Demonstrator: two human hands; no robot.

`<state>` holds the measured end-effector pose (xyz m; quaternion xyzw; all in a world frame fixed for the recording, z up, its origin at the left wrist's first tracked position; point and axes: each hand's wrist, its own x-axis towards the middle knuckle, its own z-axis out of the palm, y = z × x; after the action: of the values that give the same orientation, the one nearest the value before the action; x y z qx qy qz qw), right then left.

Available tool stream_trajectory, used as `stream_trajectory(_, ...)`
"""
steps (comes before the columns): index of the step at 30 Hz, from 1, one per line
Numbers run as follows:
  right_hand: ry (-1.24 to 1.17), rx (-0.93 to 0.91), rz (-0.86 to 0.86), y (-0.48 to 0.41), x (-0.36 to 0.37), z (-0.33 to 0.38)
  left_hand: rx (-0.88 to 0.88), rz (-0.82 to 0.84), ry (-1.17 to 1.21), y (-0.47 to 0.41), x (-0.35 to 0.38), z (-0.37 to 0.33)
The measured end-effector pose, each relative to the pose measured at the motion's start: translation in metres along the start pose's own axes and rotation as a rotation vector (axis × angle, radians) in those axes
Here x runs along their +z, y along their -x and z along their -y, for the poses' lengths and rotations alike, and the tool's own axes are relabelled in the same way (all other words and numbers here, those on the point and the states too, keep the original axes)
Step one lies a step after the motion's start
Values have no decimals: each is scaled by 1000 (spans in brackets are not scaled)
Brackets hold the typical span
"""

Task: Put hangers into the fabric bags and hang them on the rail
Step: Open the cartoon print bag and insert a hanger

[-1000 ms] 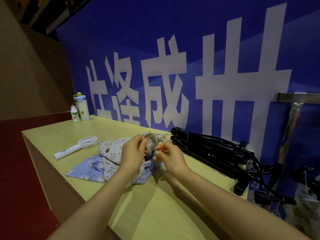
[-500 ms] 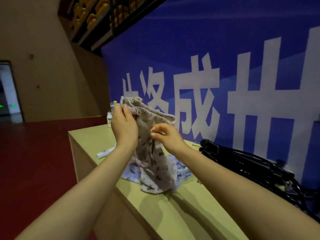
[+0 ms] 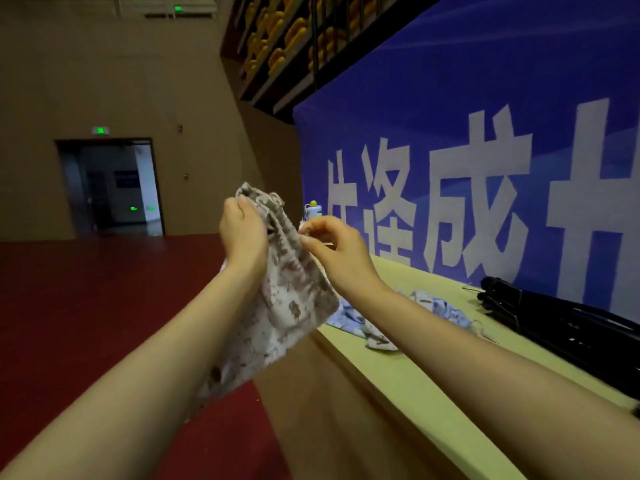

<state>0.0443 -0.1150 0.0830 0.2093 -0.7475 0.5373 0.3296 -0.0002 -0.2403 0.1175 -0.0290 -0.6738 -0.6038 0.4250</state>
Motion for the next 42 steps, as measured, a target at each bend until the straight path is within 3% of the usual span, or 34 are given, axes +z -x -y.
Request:
stream_trajectory(4, 43, 127, 102, 9, 0, 1, -141, 240, 23, 9, -6, 24)
stream_trajectory(9, 32, 348, 255, 18, -9, -3, -75, 458, -91, 27, 3, 28)
stream_trajectory(18, 10, 460, -7, 19, -37, -18, 42, 626, -123, 57, 24, 30)
stream_trajectory(23, 192, 508, -119, 22, -69, -39, 261, 735, -489, 51, 24, 43)
stream_trajectory(28, 396, 448, -136, 28, -82, -46, 334, 749, -646, 49, 26, 47)
stream_trajectory(30, 454, 445, -134, 30, -83, -46, 199, 814, -481, 51, 29, 48)
stream_trajectory(32, 507, 456, -139, 31, -85, -48, -69, 864, -224, 52, 33, 48)
stream_trajectory(35, 503, 404, -130, 35, -86, -42, -349, 888, -36, 57, 42, 42)
stream_trajectory(39, 203, 278, -94, 40, -83, -24, -518, 784, 80, 64, 55, 33)
stream_trajectory(42, 97, 328, 44, 45, -73, -27, -551, 713, 79, 68, 63, 29)
